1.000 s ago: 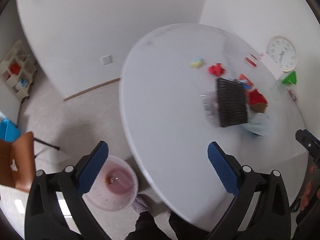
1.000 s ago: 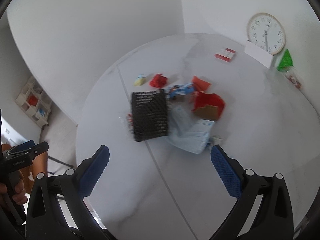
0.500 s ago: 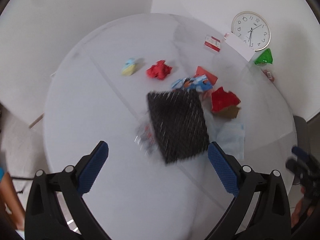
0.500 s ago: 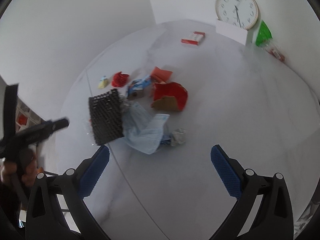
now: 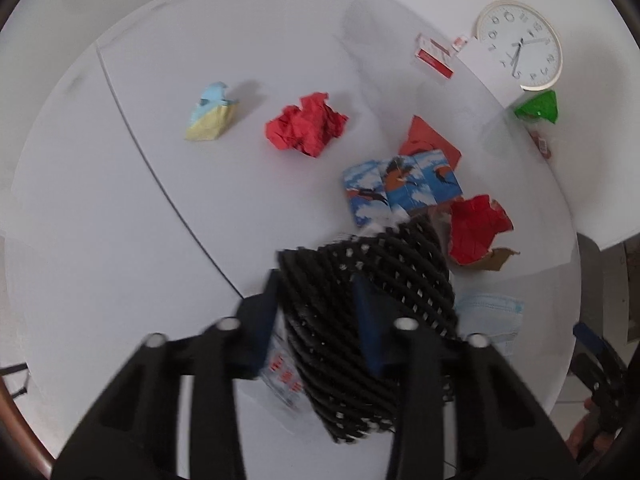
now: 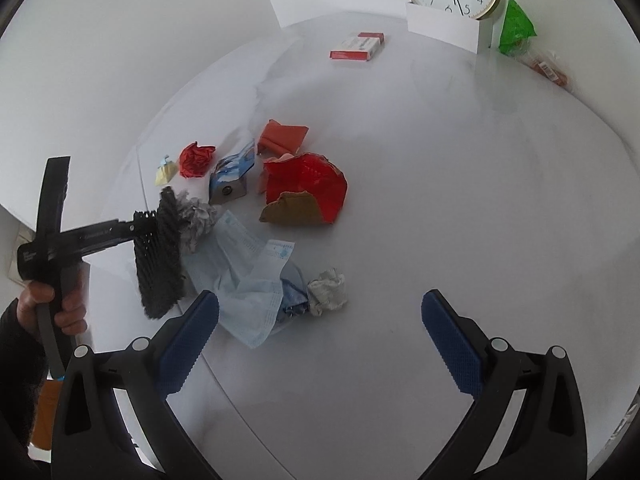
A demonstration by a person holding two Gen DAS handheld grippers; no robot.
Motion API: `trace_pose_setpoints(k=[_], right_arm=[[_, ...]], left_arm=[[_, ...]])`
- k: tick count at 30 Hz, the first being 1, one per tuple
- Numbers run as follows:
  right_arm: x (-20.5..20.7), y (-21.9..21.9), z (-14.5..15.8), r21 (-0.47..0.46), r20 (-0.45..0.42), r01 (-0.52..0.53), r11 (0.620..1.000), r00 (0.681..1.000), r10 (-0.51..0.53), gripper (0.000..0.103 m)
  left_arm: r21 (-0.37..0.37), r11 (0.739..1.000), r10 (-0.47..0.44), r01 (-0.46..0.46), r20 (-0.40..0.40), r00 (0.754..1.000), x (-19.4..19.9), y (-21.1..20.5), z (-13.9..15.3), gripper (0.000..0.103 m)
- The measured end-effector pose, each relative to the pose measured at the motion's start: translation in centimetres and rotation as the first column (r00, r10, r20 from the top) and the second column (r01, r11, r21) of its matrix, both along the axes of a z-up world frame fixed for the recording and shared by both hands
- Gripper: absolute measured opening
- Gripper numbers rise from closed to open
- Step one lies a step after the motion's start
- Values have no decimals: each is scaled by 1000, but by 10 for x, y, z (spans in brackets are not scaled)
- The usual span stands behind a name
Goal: Collect trash
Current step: 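Grasp the blue face mask with the right gripper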
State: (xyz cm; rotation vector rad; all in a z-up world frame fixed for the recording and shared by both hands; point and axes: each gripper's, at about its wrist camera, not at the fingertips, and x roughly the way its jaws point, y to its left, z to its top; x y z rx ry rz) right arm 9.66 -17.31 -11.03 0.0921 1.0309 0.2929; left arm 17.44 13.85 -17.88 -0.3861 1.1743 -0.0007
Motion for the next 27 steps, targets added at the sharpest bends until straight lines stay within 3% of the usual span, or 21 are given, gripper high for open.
trace_pose_setpoints(k=[2, 9, 14, 18, 21, 23, 25, 27], right_arm=[[3, 2, -2, 5, -2, -2, 1000, 1000, 2, 101], [11, 10, -10, 48, -12, -54, 997, 998, 55, 100], [23, 20, -29, 121, -68, -93, 988, 992, 102, 78], [37, 33, -41, 82, -66, -108, 991, 991, 114, 68], [53, 34, -52, 103, -104, -95, 990, 989, 106, 48], [60, 34, -59, 134, -139, -94, 987, 984, 113, 25], [62, 33, -62, 179, -167, -95, 979, 978, 126, 8], [60, 31, -56, 230, -160, -100, 968, 977, 139, 4]], left_arm=[[10, 1000, -20, 20, -1, 1000, 1, -4, 1, 16], [-30, 1000, 10, -7, 83, 997, -10, -10, 34, 14], [-57, 998, 31, -22, 167, 986, -29, -8, 73, 14], [-45, 999, 36, -27, 212, 977, -53, -8, 100, 14], [-28, 999, 51, -46, 228, 972, -76, -7, 112, 14], [-22, 998, 66, -62, 227, 972, -89, -5, 116, 14], [-9, 995, 96, -96, 220, 971, -106, -3, 117, 14], [-1, 992, 120, -123, 212, 970, -120, 1, 116, 14]])
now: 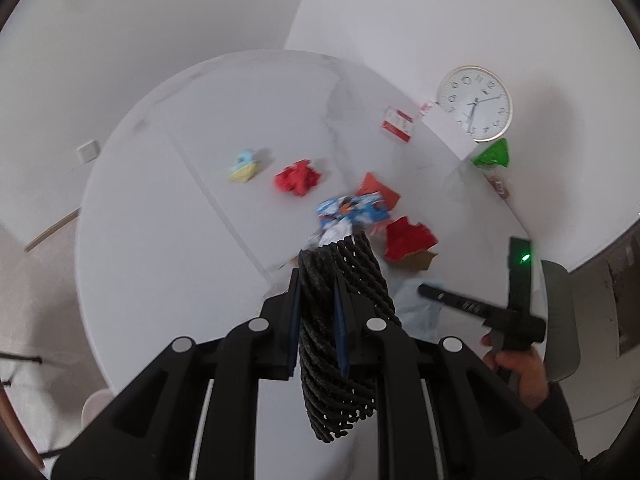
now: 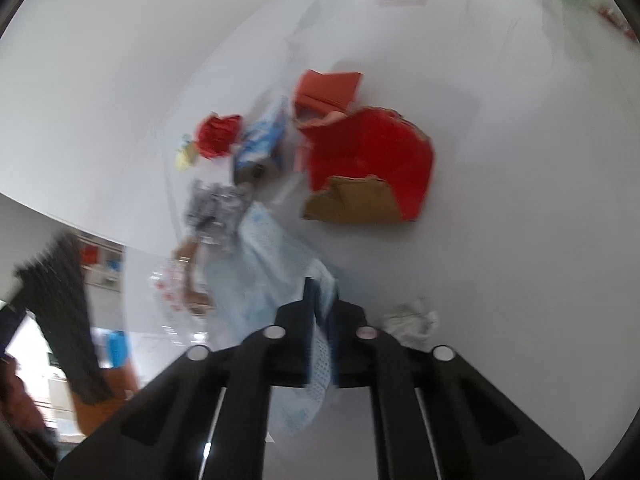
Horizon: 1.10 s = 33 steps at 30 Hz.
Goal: Collect trash
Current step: 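Grasp the blue face mask with the right gripper, then drop the mesh pad into the bin with the left gripper while the right holds the mask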
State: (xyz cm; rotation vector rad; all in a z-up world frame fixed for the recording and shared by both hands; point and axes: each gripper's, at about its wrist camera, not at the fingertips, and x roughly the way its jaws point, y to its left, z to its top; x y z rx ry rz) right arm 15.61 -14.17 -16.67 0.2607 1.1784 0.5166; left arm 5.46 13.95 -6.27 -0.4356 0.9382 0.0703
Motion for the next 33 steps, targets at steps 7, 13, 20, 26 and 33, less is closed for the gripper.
trace_pose_setpoints(k=[7, 13, 20, 26, 33], right_arm=[[-19, 0, 49, -3, 110, -14, 1000, 994, 14, 4], [-52, 4, 96, -69, 246, -31, 997, 968, 47, 4], [-82, 11, 134, -163, 366, -22, 986, 927, 81, 4], [-100, 19, 165, -167, 442, -36, 985, 890, 107, 4], [-128, 40, 195, -152, 490, -98, 984, 857, 161, 4]], left_arm=[[13, 995, 104, -103, -15, 995, -47, 14, 4, 14], [26, 982, 184, -185, 7, 983, -94, 28, 13, 14], [33, 959, 282, -282, 19, 959, -154, 47, 13, 14], [32, 938, 344, -344, 18, 939, -194, 60, 10, 14], [55, 906, 422, -420, -38, 906, -239, 85, -18, 14]])
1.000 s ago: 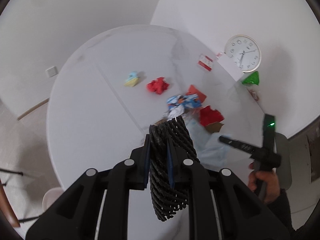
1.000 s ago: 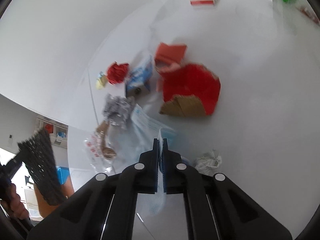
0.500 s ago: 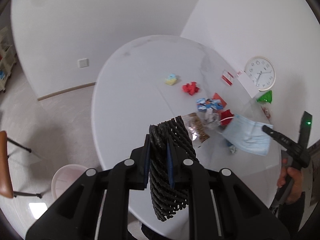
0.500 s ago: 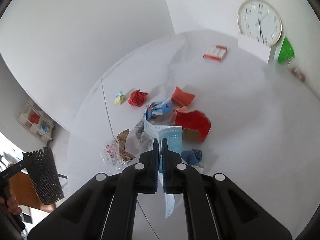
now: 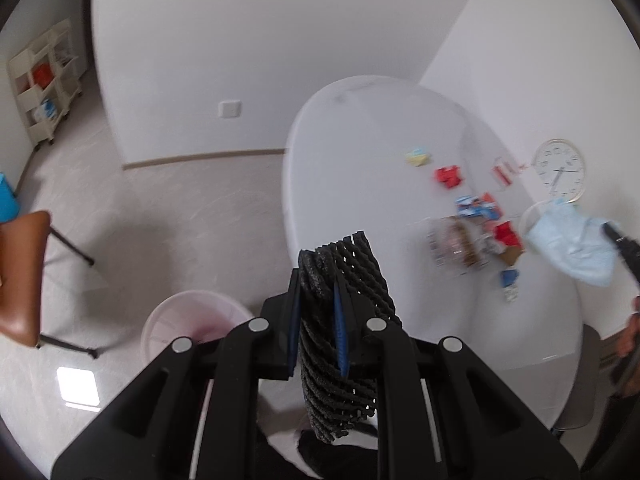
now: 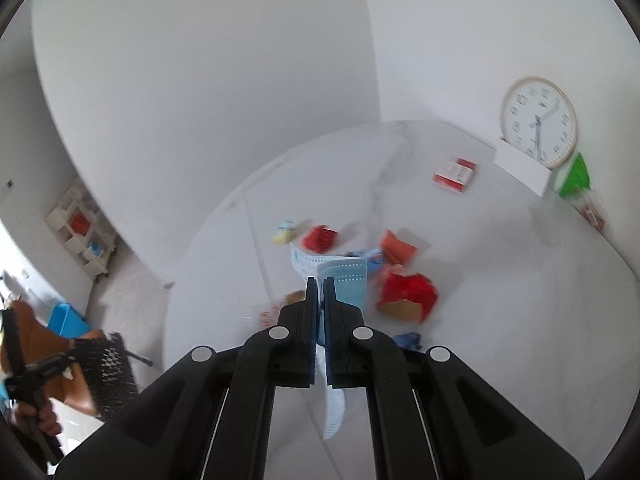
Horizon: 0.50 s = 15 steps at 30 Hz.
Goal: Collect trash
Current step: 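Drop the mesh pad into the bin with the left gripper while the right holds the mask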
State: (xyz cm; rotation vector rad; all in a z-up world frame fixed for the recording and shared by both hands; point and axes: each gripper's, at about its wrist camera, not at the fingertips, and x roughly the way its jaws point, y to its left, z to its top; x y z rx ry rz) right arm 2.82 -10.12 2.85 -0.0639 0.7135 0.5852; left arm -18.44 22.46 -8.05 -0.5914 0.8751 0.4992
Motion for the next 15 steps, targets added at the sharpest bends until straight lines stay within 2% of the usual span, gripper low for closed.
trace_pose_setpoints(k=[6, 12, 13, 14, 15], right_arm=[[-36, 51, 8, 31, -13, -168, 985, 986, 168, 4], [-68, 121, -8, 24, -70, -339, 940, 938, 340, 4], [-72, 131, -12, 21, -80, -361, 932, 929, 361, 4], [-77, 142, -15, 15, -92, -384, 923, 919, 383, 4], [-83, 155, -19, 2, -105, -411, 912, 906, 409, 4]], left_arm=[[-32, 996, 77, -82, -133, 988, -37, 35, -61, 14], [-111, 983, 108, -144, -285, 952, -56, 63, -141, 15], [-132, 979, 109, -154, -300, 948, -58, 66, -153, 20], [-160, 973, 112, -168, -312, 943, -60, 71, -167, 31], [-176, 967, 120, -185, -326, 938, -62, 75, -178, 36]])
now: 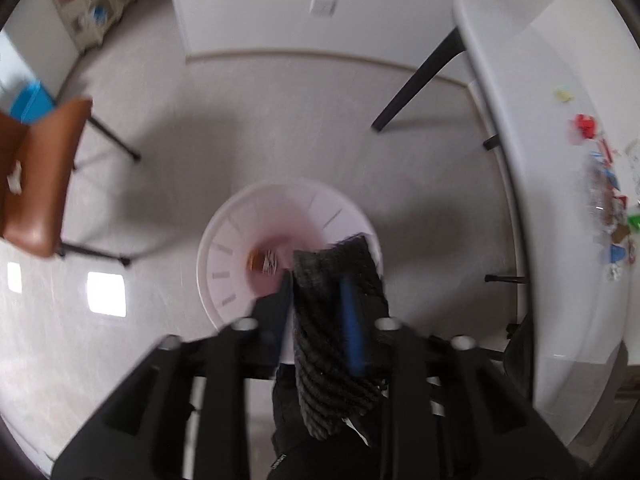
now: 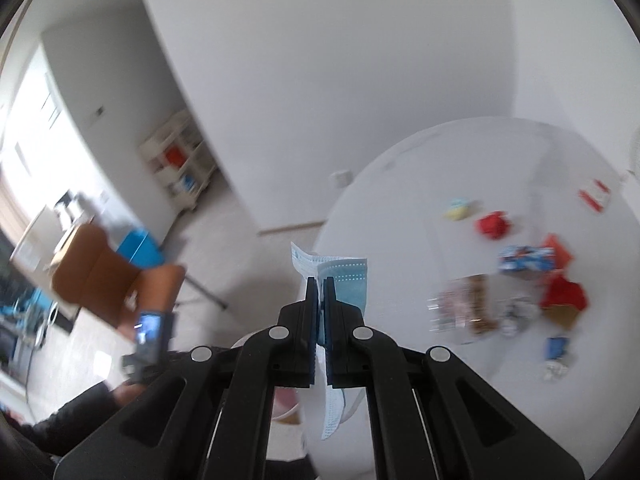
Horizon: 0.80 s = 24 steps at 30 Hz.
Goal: Collect trash
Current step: 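Drop the mesh pad into the bin with the left gripper while the right holds the mask, then carry the blue mask over the bin with the right gripper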
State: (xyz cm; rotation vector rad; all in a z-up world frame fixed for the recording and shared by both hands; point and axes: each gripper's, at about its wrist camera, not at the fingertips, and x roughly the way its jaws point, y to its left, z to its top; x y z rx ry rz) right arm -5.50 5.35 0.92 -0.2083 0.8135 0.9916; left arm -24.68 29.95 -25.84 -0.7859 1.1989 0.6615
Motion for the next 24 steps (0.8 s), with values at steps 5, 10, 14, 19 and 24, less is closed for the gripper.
trace_pose_setpoints(k=[5, 10, 14, 19, 24], right_arm=[[-26, 41, -15, -57, -24, -98, 994, 995, 97, 4], [-45, 72, -32, -111, -51, -159, 981, 987, 154, 4], [-57, 88, -49, -145, -82, -199, 969, 979, 188, 4], [-71, 111, -84, -200, -136, -263, 944, 961, 239, 4], [-88, 141, -135, -272, -198, -334, 902, 937, 287, 5]], left_arm=[[-54, 998, 23, -26, -52, 998, -8, 17, -45, 47], [-65, 994, 81, -85, -56, 995, -21, 29, -53, 58], [12, 994, 112, -112, -54, 992, -36, 32, -25, 70], [123, 982, 148, -144, -20, 989, -64, 28, 35, 86], [176, 966, 185, -187, 26, 982, -85, 20, 89, 93]])
